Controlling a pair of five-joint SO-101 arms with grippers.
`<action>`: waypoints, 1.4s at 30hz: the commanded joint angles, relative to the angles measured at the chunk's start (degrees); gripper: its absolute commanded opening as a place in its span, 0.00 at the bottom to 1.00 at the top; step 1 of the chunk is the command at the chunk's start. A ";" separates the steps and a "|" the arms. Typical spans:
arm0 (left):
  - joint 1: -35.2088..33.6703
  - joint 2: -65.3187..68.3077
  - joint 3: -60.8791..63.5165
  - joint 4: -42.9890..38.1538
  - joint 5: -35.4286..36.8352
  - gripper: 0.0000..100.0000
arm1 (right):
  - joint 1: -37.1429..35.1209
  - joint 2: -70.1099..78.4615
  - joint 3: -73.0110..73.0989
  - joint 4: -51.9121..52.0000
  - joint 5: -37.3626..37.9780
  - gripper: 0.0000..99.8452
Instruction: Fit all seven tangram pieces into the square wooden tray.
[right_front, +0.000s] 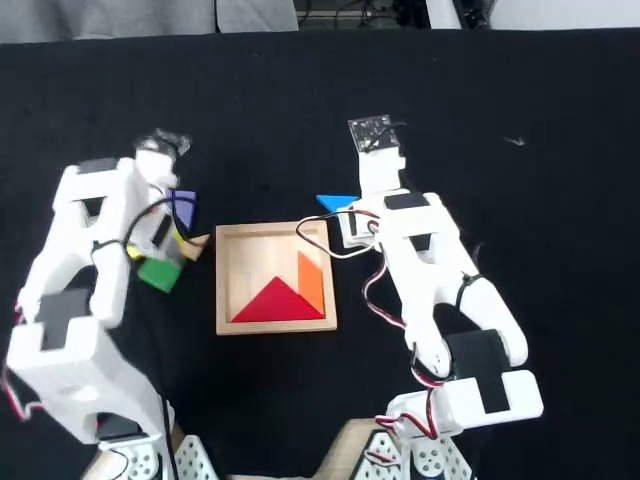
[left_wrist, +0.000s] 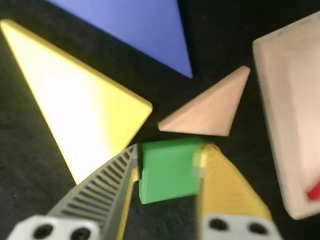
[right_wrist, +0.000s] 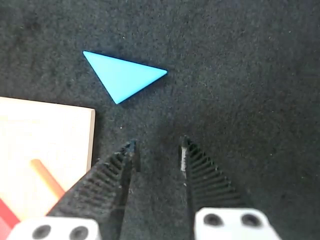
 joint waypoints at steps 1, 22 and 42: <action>-2.86 0.70 0.13 -0.35 0.70 0.05 | 0.53 -3.03 -0.22 -1.14 0.53 0.14; -5.32 -9.05 -11.30 9.23 0.62 0.17 | 0.44 -3.03 0.04 -1.14 3.25 0.14; -5.32 11.43 -26.86 7.74 6.07 0.27 | 0.44 -3.03 -0.04 -1.14 3.25 0.14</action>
